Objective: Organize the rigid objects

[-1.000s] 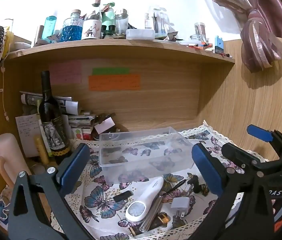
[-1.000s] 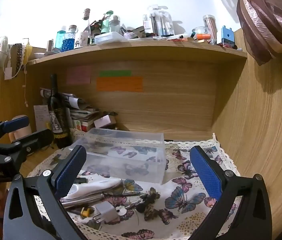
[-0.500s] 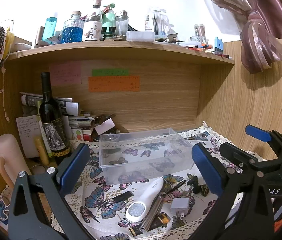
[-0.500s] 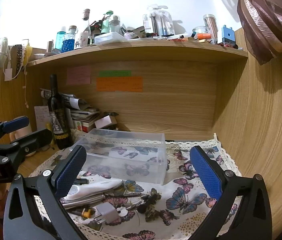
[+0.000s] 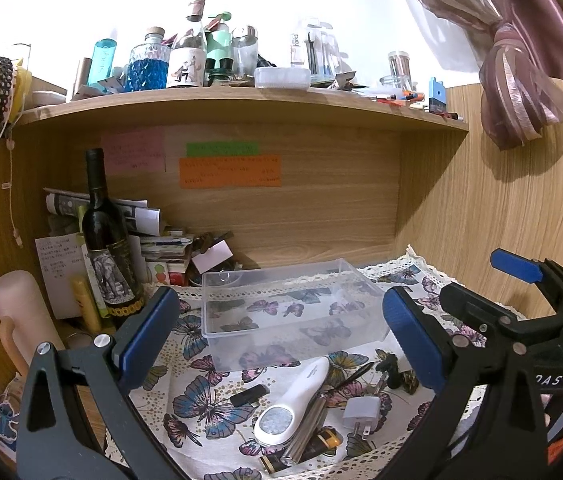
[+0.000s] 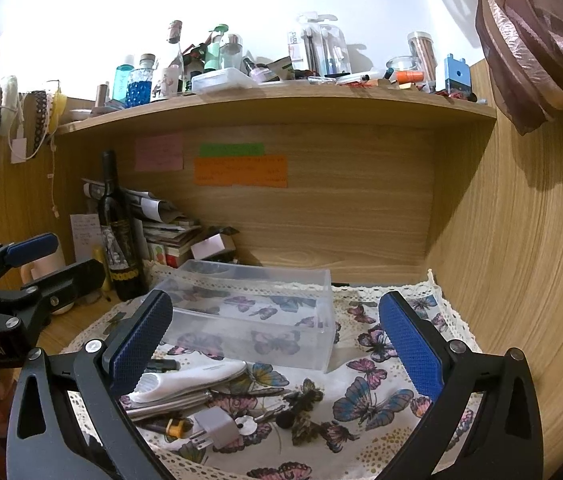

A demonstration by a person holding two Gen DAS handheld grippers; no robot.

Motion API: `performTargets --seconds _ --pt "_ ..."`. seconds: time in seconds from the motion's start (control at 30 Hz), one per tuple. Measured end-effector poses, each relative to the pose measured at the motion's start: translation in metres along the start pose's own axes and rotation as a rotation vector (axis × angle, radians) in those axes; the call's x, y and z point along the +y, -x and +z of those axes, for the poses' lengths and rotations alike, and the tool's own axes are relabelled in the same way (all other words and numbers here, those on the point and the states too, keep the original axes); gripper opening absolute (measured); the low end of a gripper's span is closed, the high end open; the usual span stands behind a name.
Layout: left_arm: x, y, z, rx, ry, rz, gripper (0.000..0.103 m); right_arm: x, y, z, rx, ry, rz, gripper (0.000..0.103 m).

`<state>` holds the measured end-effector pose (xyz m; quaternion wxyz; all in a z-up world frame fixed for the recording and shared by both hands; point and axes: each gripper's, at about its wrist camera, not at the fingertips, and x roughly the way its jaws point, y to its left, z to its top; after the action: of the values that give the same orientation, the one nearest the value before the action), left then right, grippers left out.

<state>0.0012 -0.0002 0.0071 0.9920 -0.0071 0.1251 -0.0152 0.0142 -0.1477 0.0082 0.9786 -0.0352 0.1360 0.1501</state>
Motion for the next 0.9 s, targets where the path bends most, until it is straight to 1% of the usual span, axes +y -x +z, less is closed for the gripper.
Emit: performTargets --seconds 0.9 --pt "-0.0018 0.0034 -0.0001 -0.011 -0.002 0.002 0.103 -0.0001 0.0028 0.0014 -0.01 -0.005 0.015 0.103"
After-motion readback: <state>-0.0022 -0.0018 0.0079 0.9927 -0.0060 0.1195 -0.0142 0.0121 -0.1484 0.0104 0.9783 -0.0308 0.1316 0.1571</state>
